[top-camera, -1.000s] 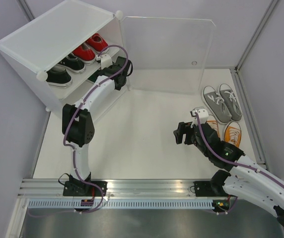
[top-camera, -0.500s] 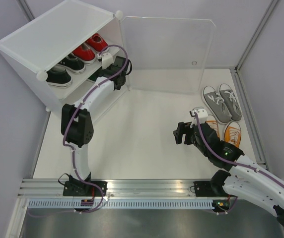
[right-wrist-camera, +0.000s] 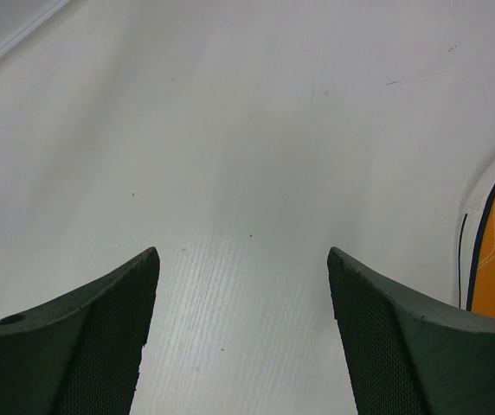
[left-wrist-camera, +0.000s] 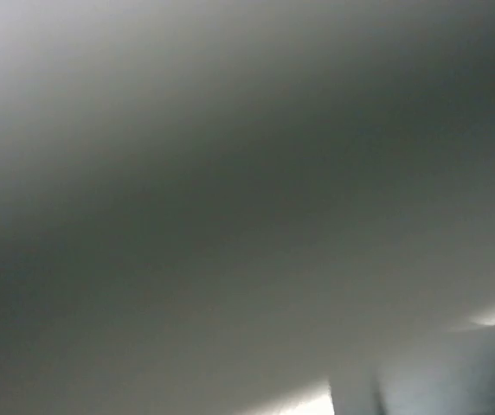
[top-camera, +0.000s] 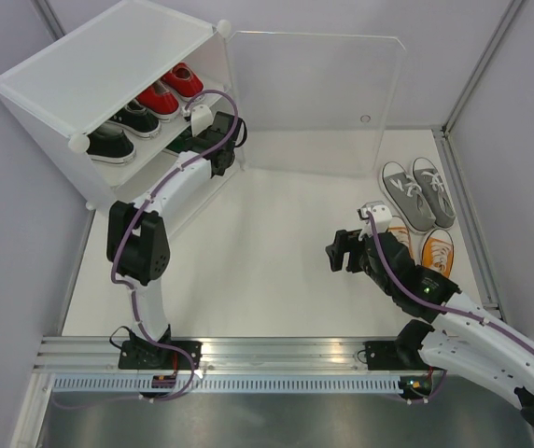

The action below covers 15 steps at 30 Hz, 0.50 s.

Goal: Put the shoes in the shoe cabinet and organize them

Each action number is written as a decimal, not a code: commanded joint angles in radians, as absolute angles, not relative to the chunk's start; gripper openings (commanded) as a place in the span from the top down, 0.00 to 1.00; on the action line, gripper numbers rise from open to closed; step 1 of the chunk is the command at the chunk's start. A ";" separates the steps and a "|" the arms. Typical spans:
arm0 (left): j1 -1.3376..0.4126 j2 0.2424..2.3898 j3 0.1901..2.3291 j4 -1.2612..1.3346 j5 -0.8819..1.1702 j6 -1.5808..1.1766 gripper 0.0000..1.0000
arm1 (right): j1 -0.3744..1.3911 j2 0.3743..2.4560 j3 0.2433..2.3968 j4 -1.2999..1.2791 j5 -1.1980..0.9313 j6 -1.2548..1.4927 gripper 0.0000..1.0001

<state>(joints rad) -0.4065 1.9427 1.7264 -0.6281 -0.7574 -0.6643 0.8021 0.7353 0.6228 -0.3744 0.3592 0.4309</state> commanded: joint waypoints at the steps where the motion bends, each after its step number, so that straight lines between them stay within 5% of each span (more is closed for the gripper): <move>1: -0.408 1.916 1.723 -0.634 -0.772 -0.640 0.49 | 0.805 0.718 0.620 -0.354 0.354 0.433 0.18; 8: -0.407 1.875 1.707 -0.634 -0.859 -0.629 0.72 | 0.805 0.718 0.620 -0.354 0.359 0.433 0.18; 15: -0.405 1.856 1.694 -0.632 -0.894 -0.584 0.75 | 0.805 0.716 0.620 -0.353 0.357 0.433 0.18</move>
<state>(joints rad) -0.4126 1.9209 1.7073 -0.6304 -0.8009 -0.6361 0.8021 0.7265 0.6228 -0.3740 0.3592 0.4309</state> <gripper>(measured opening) 0.628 0.826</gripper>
